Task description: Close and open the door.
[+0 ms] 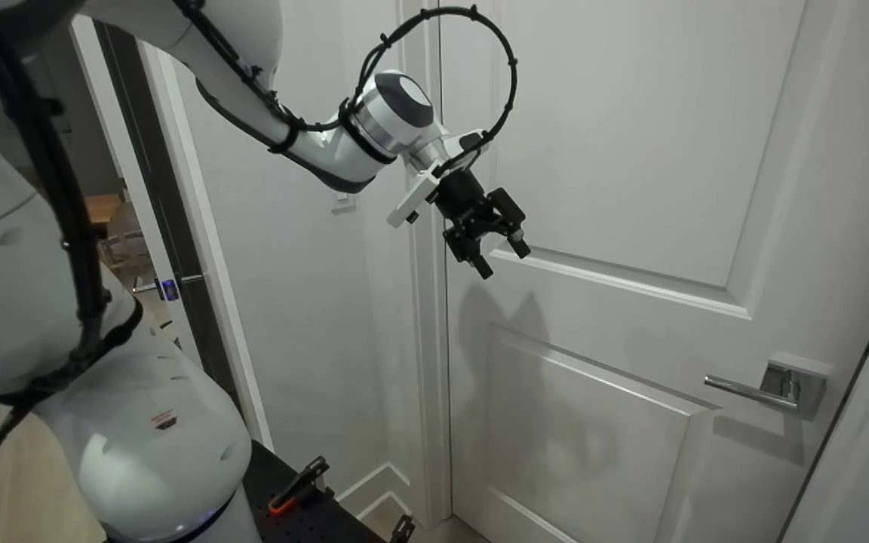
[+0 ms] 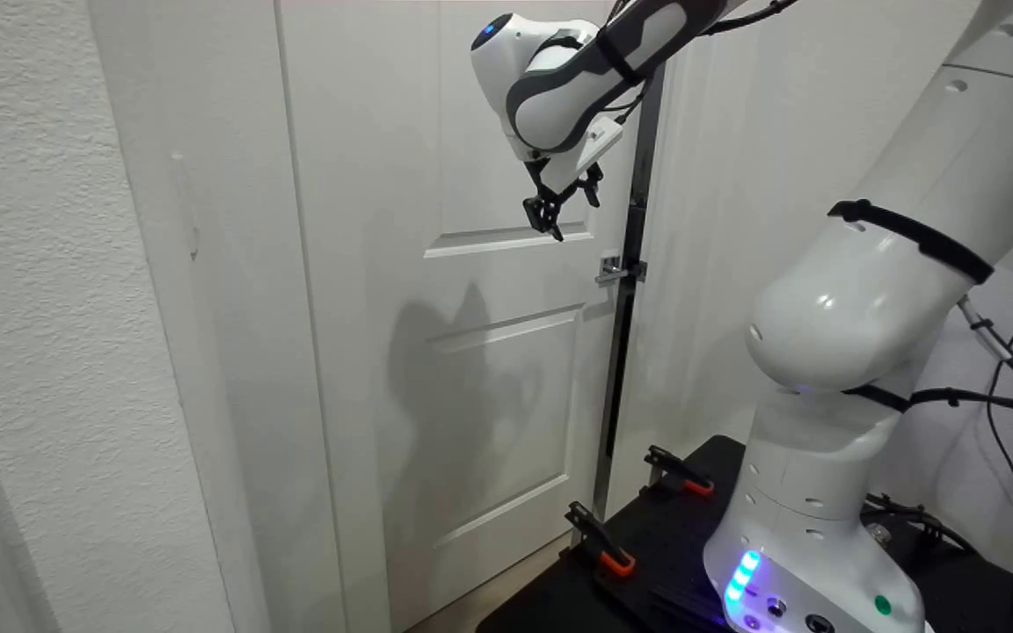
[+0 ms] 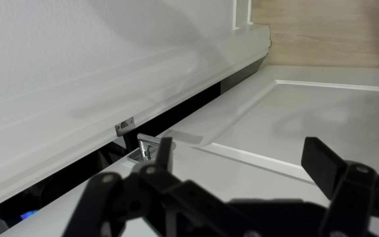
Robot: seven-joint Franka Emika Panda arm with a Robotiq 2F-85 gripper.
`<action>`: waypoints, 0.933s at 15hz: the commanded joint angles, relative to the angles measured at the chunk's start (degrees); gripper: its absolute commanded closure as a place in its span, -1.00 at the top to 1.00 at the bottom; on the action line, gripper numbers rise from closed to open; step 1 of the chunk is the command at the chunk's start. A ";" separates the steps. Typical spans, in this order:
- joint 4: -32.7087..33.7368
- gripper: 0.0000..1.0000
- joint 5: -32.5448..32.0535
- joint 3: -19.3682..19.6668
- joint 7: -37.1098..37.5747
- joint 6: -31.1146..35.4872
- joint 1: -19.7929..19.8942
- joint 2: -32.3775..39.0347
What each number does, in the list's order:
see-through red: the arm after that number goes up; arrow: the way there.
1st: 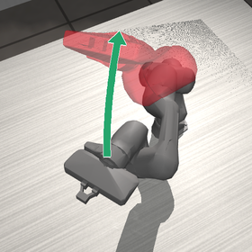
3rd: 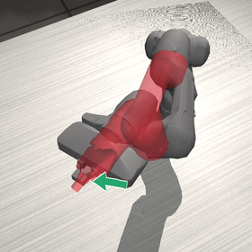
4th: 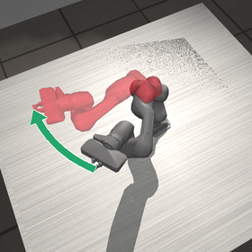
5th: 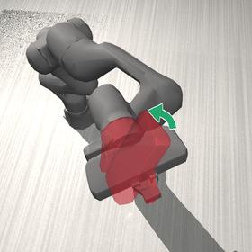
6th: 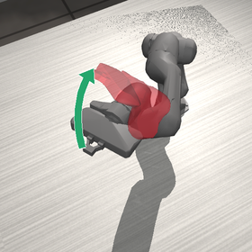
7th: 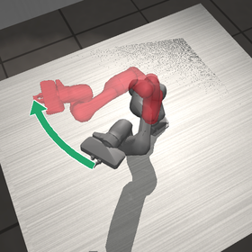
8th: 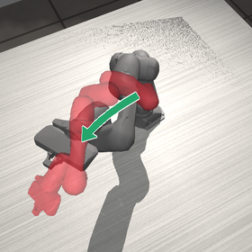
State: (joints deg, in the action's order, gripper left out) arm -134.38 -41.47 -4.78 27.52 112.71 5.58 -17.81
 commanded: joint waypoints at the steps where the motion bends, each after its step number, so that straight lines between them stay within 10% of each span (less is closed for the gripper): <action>1: -1.22 1.00 -2.68 3.90 -8.54 2.70 0.07 -0.20; 14: -0.97 1.00 0.15 17.39 -62.64 8.61 -0.20 -2.58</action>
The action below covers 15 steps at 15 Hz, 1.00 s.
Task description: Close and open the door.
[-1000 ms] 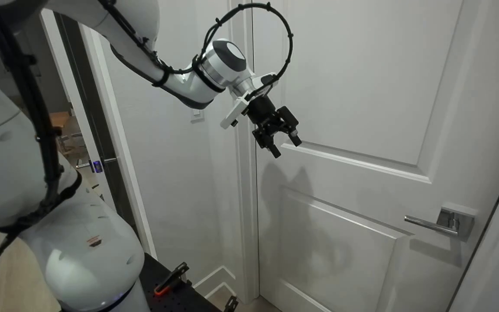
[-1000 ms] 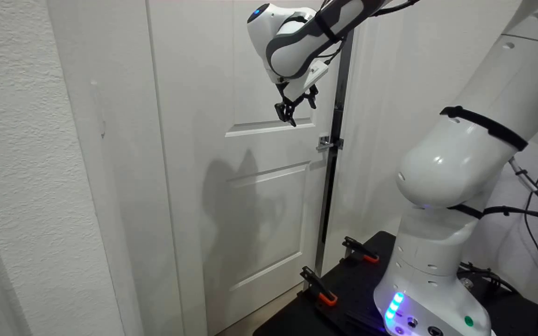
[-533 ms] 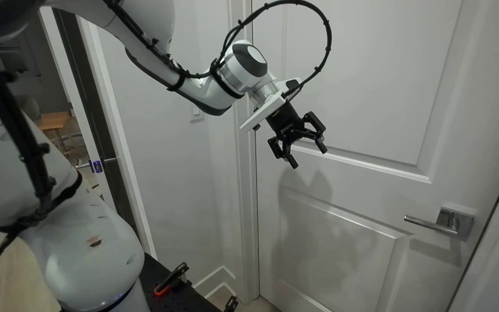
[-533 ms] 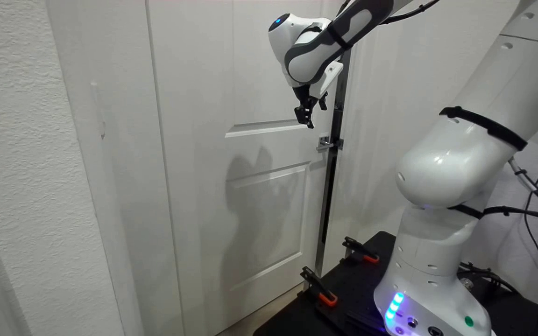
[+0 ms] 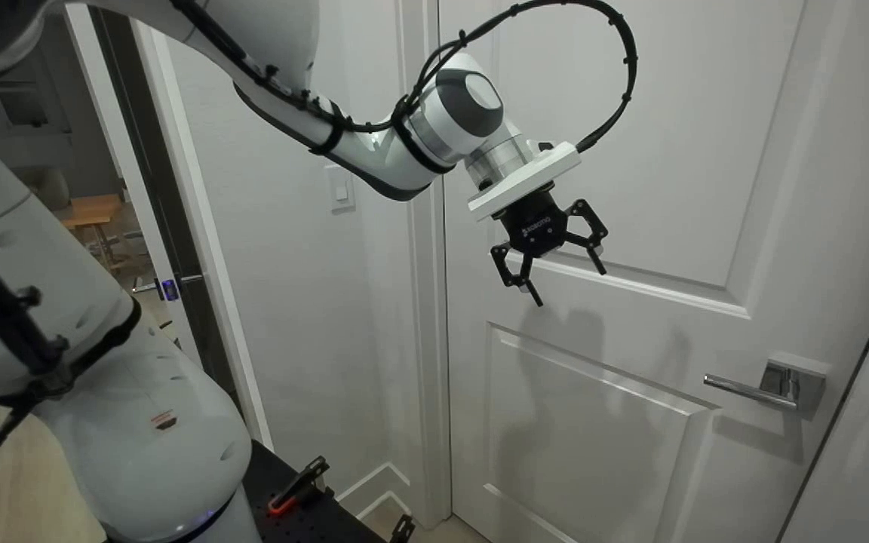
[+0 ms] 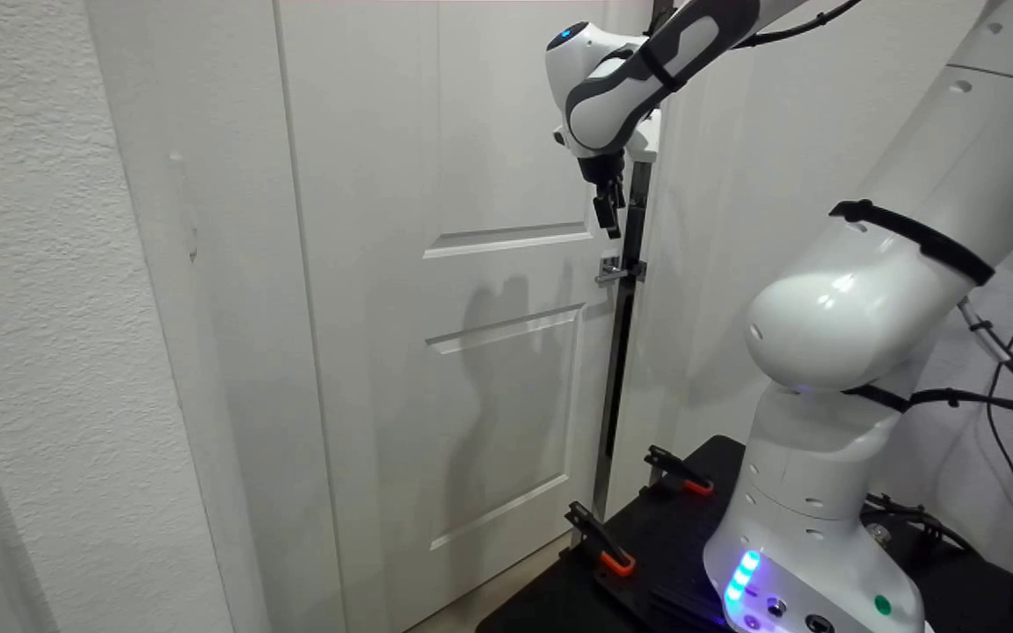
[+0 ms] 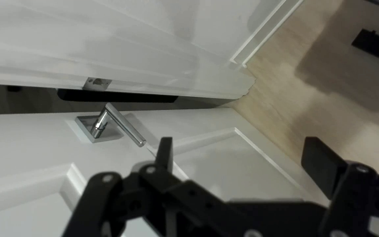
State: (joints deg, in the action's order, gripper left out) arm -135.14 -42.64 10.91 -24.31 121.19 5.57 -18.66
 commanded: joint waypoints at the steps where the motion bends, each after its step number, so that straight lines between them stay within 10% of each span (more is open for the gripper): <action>1: 0.12 1.00 1.50 2.18 -13.64 -0.08 -0.16 -1.85; 9: 0.58 1.00 2.94 1.31 -12.98 -0.54 0.37 -1.51; 15: 0.34 1.00 -7.39 4.94 -14.48 13.14 3.01 4.14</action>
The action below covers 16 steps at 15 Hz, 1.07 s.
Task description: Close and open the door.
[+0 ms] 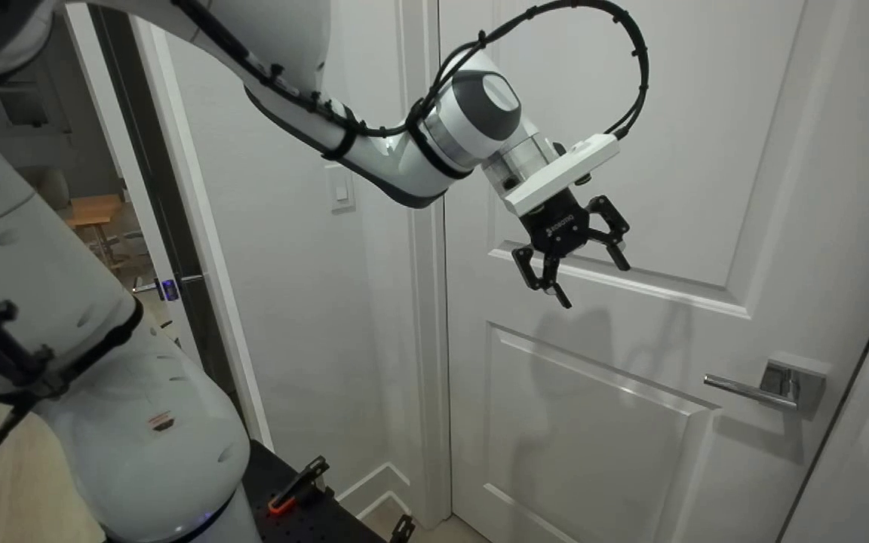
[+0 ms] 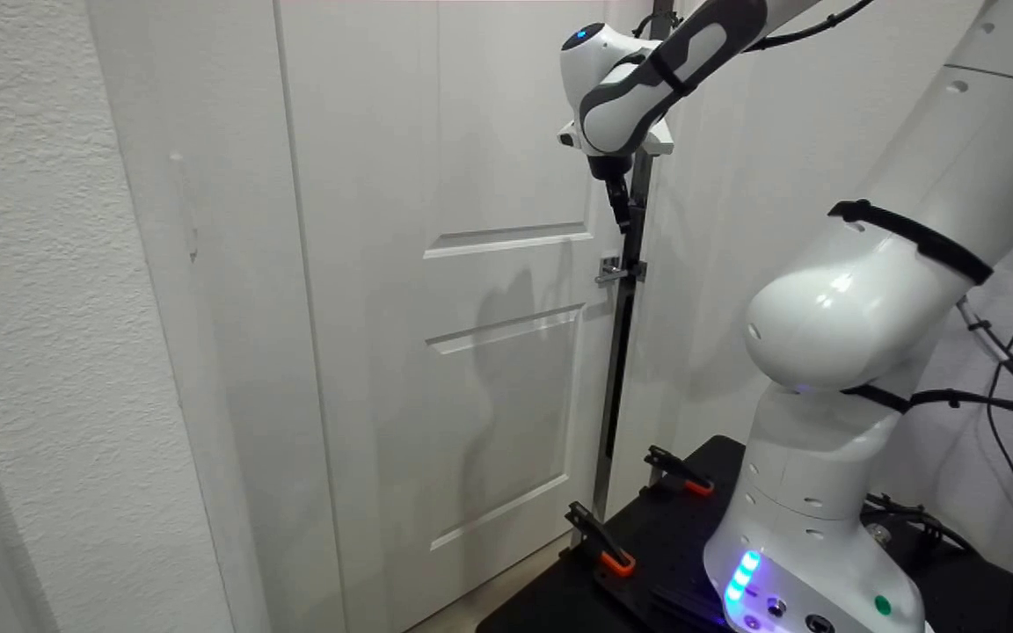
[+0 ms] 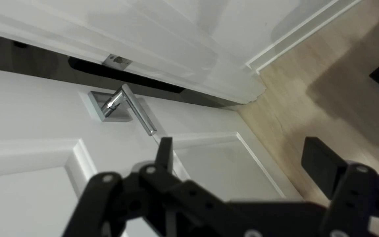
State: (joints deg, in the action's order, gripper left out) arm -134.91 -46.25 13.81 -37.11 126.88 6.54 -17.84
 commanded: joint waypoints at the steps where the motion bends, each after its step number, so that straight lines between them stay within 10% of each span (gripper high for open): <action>1: 0.12 1.00 -4.69 3.25 -1.96 11.22 2.69 4.83; 16: 13.89 1.00 -4.35 6.61 -24.60 42.24 13.13 32.95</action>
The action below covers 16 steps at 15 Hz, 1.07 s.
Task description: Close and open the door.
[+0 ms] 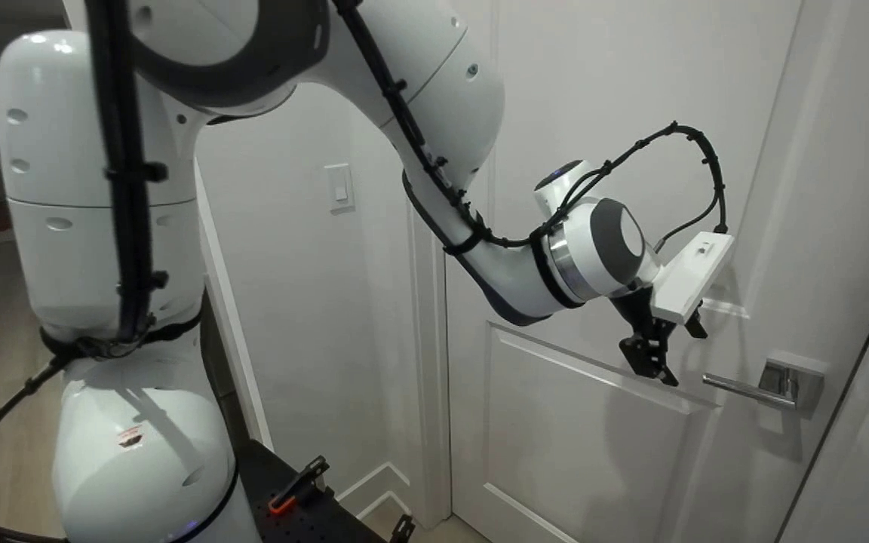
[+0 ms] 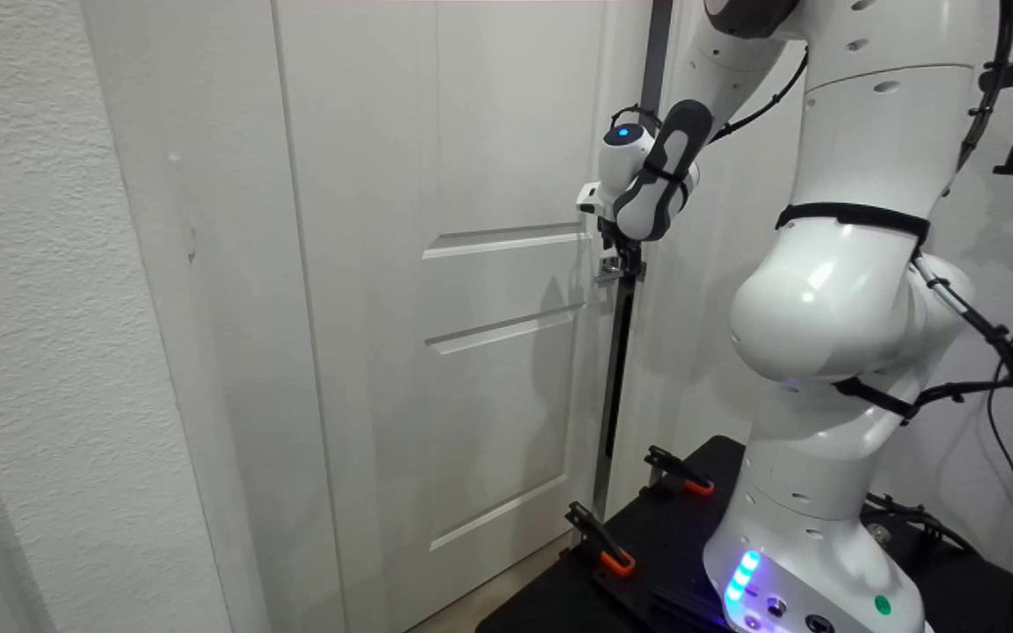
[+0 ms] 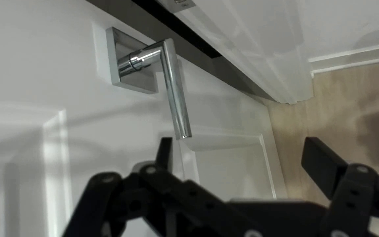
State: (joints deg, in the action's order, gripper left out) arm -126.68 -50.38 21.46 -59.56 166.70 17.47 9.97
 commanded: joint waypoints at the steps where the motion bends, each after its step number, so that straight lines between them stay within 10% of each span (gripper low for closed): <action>1: 7.15 1.00 -0.16 -1.13 -2.28 2.83 2.67 6.56; 16: 26.24 1.00 3.63 -7.02 -8.88 9.05 10.84 27.17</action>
State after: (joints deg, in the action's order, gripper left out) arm -104.49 -47.61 15.53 -66.33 173.78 27.08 34.52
